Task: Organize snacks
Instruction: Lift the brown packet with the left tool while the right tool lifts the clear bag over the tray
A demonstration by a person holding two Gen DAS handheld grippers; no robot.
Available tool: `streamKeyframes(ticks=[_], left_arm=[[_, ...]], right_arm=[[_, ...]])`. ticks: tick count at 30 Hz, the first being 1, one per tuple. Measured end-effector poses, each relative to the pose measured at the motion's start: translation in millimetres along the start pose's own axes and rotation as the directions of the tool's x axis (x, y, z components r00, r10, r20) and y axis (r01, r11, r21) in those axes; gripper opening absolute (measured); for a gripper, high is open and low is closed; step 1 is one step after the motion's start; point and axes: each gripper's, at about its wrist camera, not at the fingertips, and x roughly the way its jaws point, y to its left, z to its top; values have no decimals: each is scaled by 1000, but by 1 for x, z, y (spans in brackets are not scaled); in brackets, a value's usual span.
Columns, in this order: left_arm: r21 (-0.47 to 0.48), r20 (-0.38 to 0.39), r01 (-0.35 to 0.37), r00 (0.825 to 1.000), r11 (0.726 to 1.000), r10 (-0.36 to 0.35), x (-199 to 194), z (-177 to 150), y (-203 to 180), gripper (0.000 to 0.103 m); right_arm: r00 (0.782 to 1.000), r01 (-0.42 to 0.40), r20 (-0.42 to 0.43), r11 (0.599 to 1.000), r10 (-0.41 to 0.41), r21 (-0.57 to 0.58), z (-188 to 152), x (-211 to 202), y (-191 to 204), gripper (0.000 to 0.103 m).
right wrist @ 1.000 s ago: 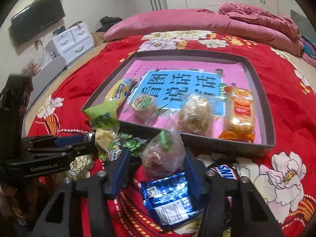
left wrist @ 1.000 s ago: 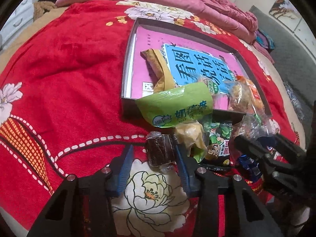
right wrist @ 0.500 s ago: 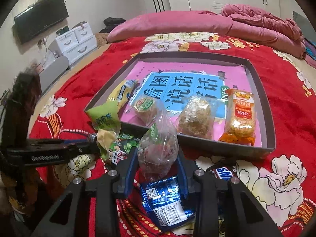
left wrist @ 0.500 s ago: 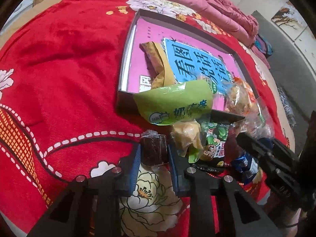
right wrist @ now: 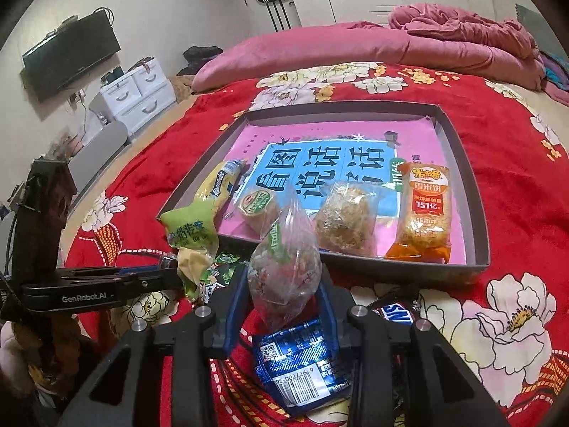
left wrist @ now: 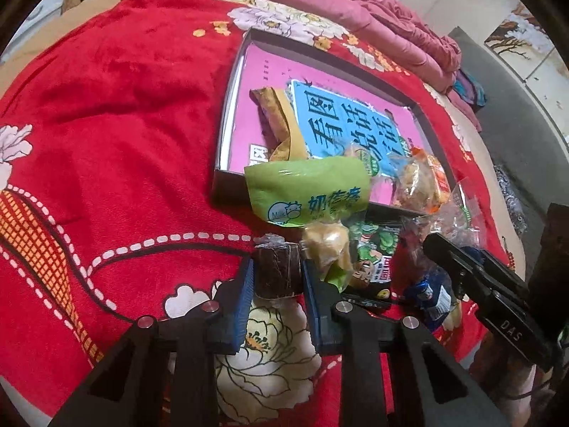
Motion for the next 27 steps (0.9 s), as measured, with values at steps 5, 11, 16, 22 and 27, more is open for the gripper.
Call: streamKeyframes(ticks=[5, 11, 16, 22, 27], left_arm=[[-15, 27, -16, 1000, 1000, 16, -9, -1, 3, 28], [-33, 87, -2, 996, 999, 5, -24, -2, 4, 28], [-9, 115, -3, 993, 1000, 5, -29, -3, -1, 28], [24, 139, 11, 990, 1000, -14, -33, -4, -10, 28], [43, 147, 26, 989, 999, -32, -33, -4, -18, 28]], right_arm=[[1000, -15, 16, 1000, 15, 7, 1, -5, -1, 37], [999, -23, 43, 999, 21, 26, 1, -14, -6, 37], [998, -25, 52, 999, 23, 41, 1, -18, -10, 37], [997, -33, 68, 998, 29, 54, 2, -23, -12, 37], [997, -33, 76, 998, 29, 56, 2, -25, -13, 37]])
